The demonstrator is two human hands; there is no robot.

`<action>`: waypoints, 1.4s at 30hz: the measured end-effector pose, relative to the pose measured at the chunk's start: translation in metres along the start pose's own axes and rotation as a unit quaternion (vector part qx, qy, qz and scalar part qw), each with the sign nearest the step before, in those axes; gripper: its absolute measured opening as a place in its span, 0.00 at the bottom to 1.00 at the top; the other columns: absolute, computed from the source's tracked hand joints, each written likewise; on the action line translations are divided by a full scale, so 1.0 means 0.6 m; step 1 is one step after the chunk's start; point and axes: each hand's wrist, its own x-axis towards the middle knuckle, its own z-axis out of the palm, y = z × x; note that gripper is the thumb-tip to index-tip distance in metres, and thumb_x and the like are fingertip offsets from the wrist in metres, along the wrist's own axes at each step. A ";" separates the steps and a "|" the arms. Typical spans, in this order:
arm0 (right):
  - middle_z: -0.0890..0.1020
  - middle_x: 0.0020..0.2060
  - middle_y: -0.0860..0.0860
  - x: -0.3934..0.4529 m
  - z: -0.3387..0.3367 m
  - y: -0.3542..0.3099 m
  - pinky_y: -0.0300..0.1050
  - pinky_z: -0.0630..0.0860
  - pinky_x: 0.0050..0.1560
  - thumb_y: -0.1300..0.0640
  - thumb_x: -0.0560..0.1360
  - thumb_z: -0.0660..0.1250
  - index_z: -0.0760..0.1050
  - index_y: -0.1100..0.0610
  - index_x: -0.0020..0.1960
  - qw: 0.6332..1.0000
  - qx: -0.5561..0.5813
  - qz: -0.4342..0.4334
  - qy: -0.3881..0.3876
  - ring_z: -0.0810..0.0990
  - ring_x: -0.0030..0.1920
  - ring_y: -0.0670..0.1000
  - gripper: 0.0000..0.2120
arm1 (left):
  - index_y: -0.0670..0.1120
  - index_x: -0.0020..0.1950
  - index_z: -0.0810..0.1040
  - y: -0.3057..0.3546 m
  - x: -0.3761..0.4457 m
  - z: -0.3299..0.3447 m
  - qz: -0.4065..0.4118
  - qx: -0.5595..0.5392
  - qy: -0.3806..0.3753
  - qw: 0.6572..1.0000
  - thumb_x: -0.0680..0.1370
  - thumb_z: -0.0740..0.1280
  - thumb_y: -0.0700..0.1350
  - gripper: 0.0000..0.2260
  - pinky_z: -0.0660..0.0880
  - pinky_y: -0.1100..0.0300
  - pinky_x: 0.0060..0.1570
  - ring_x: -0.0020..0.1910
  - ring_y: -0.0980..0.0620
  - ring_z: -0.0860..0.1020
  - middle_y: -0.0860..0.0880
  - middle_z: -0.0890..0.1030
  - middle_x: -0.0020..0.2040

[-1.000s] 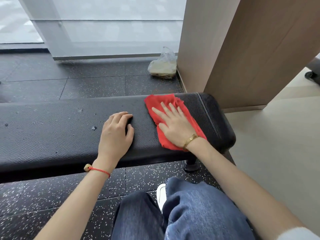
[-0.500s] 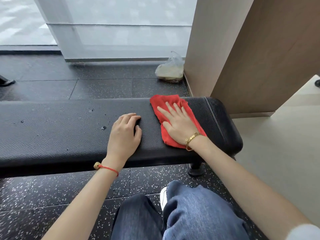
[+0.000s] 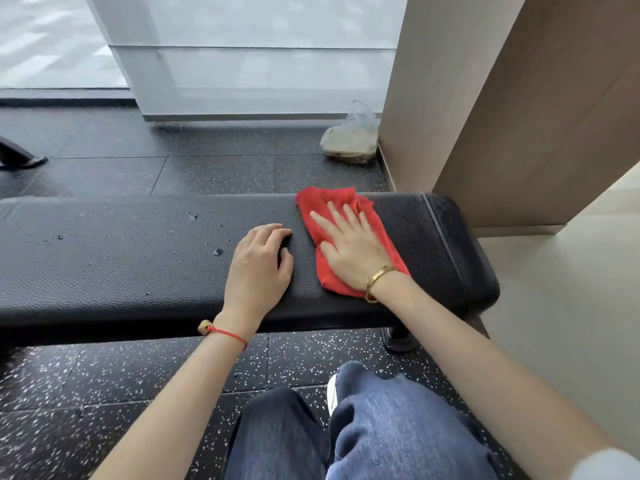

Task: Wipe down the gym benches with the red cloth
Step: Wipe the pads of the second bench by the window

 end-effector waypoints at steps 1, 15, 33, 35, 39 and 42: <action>0.51 0.79 0.51 -0.025 0.004 -0.005 0.53 0.40 0.77 0.50 0.79 0.54 0.53 0.43 0.78 0.999 -0.001 -0.037 0.005 0.47 0.78 0.54 0.27 | 0.42 0.61 0.79 -0.001 0.001 0.001 -0.001 -0.001 0.000 1.000 0.77 0.65 0.39 0.13 0.70 0.50 0.67 0.64 0.45 0.74 0.46 0.79 0.61; 0.49 0.79 0.51 0.020 -0.010 0.054 0.53 0.39 0.77 0.51 0.80 0.52 0.51 0.44 0.78 0.999 -0.005 0.052 -0.003 0.46 0.78 0.55 0.27 | 0.43 0.62 0.78 -0.001 0.000 0.000 -0.002 0.008 -0.009 1.000 0.77 0.64 0.41 0.13 0.69 0.50 0.67 0.64 0.45 0.73 0.46 0.79 0.62; 0.51 0.78 0.47 -0.130 -0.034 0.154 0.50 0.39 0.77 0.48 0.79 0.50 0.52 0.40 0.77 0.993 -0.008 0.108 0.037 0.47 0.78 0.53 0.27 | 0.43 0.62 0.78 -0.002 -0.003 0.000 0.005 -0.001 -0.006 1.000 0.77 0.65 0.40 0.14 0.70 0.50 0.67 0.65 0.45 0.73 0.46 0.79 0.63; 0.51 0.78 0.46 -0.144 -0.035 0.167 0.50 0.39 0.77 0.47 0.78 0.49 0.53 0.39 0.76 0.994 0.006 0.105 0.025 0.47 0.78 0.52 0.27 | 0.43 0.62 0.78 -0.003 -0.003 0.001 0.005 0.000 -0.006 1.000 0.77 0.65 0.40 0.14 0.70 0.50 0.67 0.65 0.46 0.73 0.46 0.79 0.63; 0.50 0.79 0.48 -0.054 -0.051 0.208 0.53 0.40 0.77 0.50 0.80 0.51 0.52 0.41 0.77 0.986 -0.005 0.166 0.009 0.47 0.78 0.53 0.26 | 0.43 0.62 0.78 -0.004 -0.002 0.000 0.006 0.003 -0.003 1.000 0.77 0.65 0.40 0.14 0.69 0.51 0.67 0.65 0.45 0.73 0.46 0.79 0.63; 0.49 0.79 0.51 0.005 -0.061 0.225 0.54 0.40 0.77 0.50 0.80 0.50 0.52 0.43 0.78 0.978 -0.003 0.207 -0.005 0.46 0.78 0.55 0.26 | 0.43 0.62 0.78 -0.001 -0.003 -0.001 0.004 -0.001 -0.001 1.000 0.77 0.65 0.39 0.13 0.69 0.51 0.67 0.64 0.45 0.74 0.46 0.79 0.62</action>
